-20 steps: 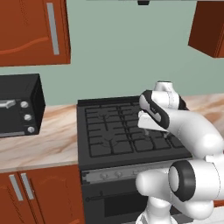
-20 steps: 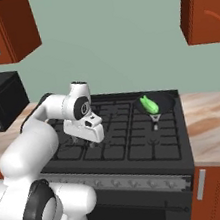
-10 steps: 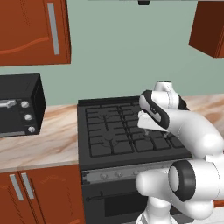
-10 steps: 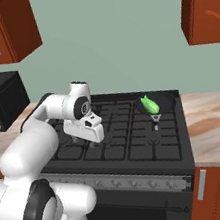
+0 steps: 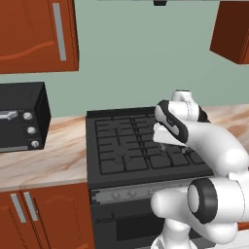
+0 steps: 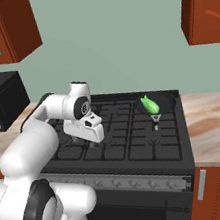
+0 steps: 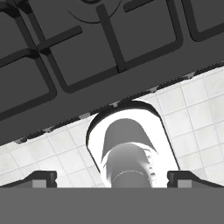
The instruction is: Put the mushroom and corn in the pan. Then turn on the rear right burner and set the heat to medium.
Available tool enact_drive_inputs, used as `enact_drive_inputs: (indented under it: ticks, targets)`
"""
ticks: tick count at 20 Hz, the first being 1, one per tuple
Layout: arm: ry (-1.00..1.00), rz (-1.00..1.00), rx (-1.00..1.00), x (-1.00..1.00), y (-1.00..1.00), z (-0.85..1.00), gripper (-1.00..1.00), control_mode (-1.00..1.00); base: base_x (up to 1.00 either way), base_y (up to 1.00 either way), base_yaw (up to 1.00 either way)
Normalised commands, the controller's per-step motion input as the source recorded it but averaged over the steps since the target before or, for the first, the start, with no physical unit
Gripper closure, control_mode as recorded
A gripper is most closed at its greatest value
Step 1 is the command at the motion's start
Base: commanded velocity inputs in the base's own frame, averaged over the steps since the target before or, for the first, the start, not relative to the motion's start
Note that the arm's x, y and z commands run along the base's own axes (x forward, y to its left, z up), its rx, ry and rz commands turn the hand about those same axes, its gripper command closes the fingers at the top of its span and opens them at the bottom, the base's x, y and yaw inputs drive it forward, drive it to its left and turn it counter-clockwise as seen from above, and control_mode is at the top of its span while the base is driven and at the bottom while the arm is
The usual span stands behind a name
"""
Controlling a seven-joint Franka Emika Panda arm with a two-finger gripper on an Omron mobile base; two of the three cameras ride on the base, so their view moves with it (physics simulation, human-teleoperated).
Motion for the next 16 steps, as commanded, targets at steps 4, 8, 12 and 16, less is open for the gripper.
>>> enact_drive_inputs:
  ticks: [4,8,12,16]
  targets:
    - [0.00,0.00,0.00,-0.06,0.00,0.00,-1.00,-1.00,0.00,0.00,0.00]
    - [-0.05,0.00,0.03,-0.18,-0.62,0.00,-1.00,-1.00,0.00,0.00,0.00]
    - [-0.08,0.04,0.06,-0.03,-0.89,0.00,-1.00,-1.00,0.00,0.00,0.00]
    - [-0.13,0.16,0.04,0.08,-0.87,0.00,-1.00,-1.00,0.00,0.00,0.00]
